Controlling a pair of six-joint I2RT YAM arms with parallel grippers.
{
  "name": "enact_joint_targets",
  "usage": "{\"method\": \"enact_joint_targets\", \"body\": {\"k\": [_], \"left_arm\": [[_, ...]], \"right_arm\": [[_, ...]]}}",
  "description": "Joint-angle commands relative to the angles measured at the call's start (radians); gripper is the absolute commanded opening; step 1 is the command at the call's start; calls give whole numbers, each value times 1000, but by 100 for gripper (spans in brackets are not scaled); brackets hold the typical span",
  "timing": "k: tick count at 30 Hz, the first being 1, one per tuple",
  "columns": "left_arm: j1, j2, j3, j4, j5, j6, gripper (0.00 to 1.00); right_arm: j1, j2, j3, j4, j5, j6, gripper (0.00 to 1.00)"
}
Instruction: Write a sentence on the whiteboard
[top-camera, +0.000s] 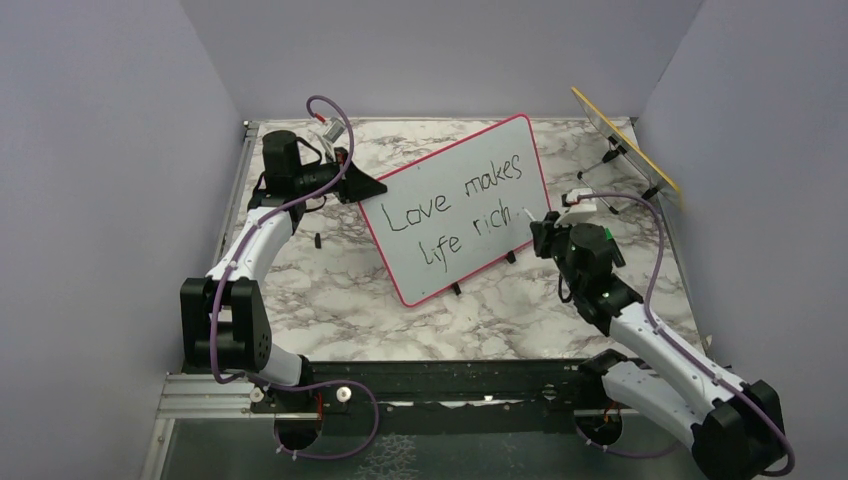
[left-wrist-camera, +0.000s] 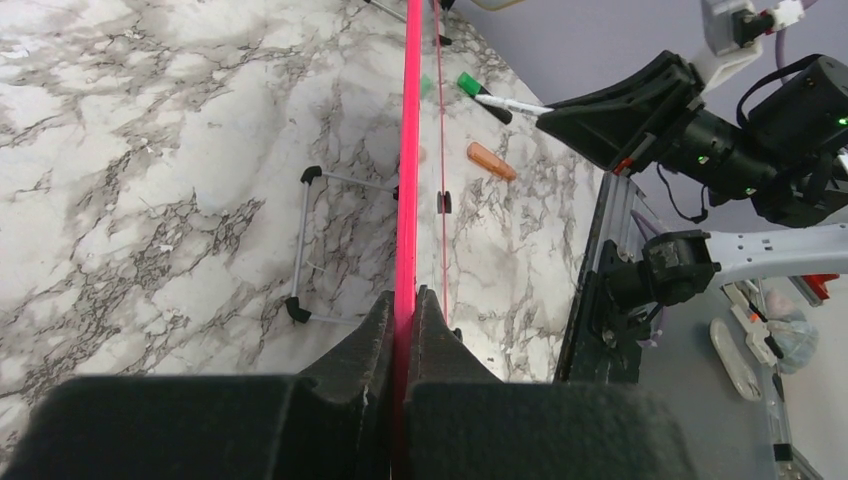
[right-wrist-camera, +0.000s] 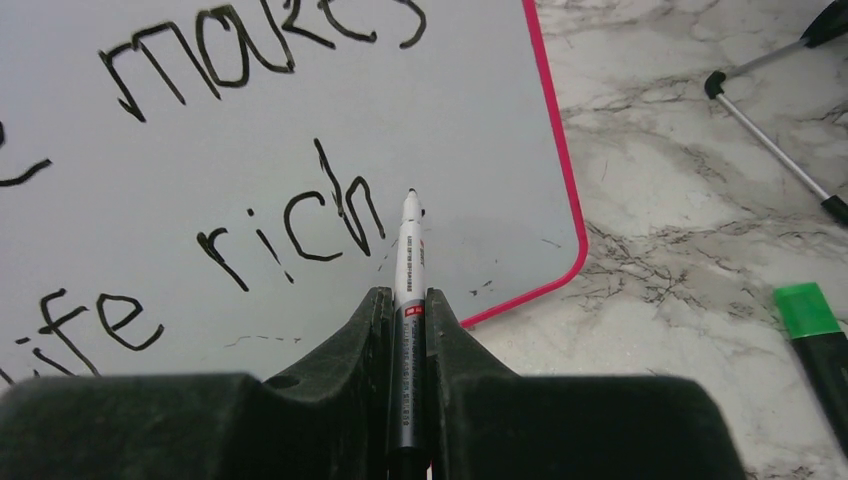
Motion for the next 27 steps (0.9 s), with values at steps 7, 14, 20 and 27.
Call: {"method": "enact_joint_targets", "body": {"k": [7, 14, 20, 27], "left_arm": [[-1, -53, 68, -148, -200, -13, 35], [6, -112, 172, -303, -316, -18, 63], [22, -209, 213, -420, -513, 3, 99], [34, -335, 144, -491, -813, -13, 99]], "right_arm": [[-6, -191, 86, -156, 7, -39, 1], [-6, -251, 119, -217, 3, -63, 1], [-6, -290, 154, -258, 11, -89, 1], [-6, -316, 177, -299, 10, -112, 1]]}}
